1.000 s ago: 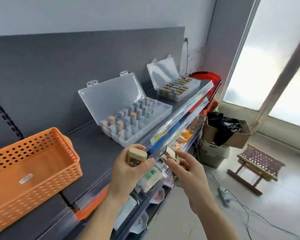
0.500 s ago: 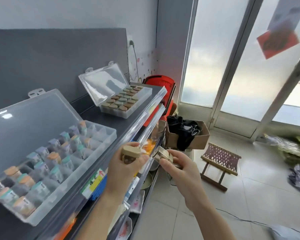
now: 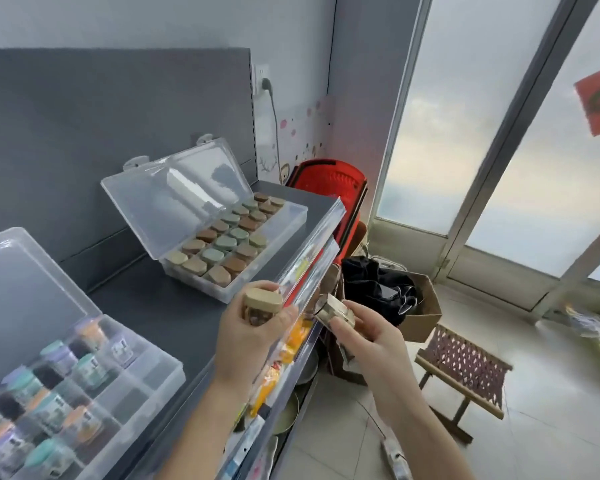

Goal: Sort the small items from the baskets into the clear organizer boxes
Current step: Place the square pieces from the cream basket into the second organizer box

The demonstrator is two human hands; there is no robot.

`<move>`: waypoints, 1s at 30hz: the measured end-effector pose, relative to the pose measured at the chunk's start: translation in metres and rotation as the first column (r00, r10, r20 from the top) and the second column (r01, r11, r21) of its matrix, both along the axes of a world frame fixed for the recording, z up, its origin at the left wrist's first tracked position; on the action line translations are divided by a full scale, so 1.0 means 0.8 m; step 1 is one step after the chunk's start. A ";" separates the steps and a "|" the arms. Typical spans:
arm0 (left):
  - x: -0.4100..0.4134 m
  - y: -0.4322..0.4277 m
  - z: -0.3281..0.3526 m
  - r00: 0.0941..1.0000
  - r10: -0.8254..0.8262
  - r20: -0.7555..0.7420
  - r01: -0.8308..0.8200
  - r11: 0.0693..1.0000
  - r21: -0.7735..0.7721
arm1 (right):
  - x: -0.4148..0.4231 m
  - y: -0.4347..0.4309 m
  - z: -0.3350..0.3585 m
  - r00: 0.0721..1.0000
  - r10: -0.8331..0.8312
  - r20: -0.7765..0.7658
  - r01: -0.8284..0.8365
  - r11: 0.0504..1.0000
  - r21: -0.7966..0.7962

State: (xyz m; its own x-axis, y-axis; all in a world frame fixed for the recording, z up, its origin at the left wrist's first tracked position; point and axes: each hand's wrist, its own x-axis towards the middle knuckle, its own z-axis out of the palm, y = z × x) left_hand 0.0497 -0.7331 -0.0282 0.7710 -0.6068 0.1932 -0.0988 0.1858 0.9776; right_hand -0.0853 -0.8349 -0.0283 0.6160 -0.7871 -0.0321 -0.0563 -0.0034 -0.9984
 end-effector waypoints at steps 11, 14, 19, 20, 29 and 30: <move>0.069 -0.143 -0.009 0.947 0.318 -0.033 -0.316 0.947 0.064 | 0.107 -0.194 -0.013 0.970 0.241 -0.022 -0.241 0.971 0.004; 0.075 -0.171 -0.001 0.914 0.404 -0.045 -0.402 0.915 0.048 | 0.132 -0.242 -0.010 0.943 0.331 -0.044 -0.330 0.944 0.026; 0.092 -0.192 0.003 0.832 0.553 -0.045 -0.548 0.832 0.087 | 0.183 -0.288 -0.008 0.902 0.426 -0.069 -0.430 0.900 -0.066; 0.097 -0.194 0.003 0.818 0.575 -0.030 -0.569 0.815 0.105 | 0.194 -0.291 -0.010 0.894 0.441 -0.080 -0.447 0.891 -0.083; 0.159 -0.201 -0.006 0.740 0.669 0.075 -0.671 0.723 0.164 | 0.280 -0.305 -0.013 0.846 0.435 -0.310 -0.533 0.669 -0.518; 0.165 -0.204 -0.006 0.733 0.675 0.076 -0.678 0.719 0.155 | 0.289 -0.307 -0.013 0.844 0.414 -0.341 -0.535 0.606 -0.589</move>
State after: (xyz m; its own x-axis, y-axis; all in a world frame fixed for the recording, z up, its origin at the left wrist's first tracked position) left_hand 0.1818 -0.8965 -0.0329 0.9865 0.0527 0.1551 -0.1496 -0.0952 0.9842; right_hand 0.1460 -1.0806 -0.0388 0.9422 -0.2435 0.2302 -0.0083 -0.7037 -0.7105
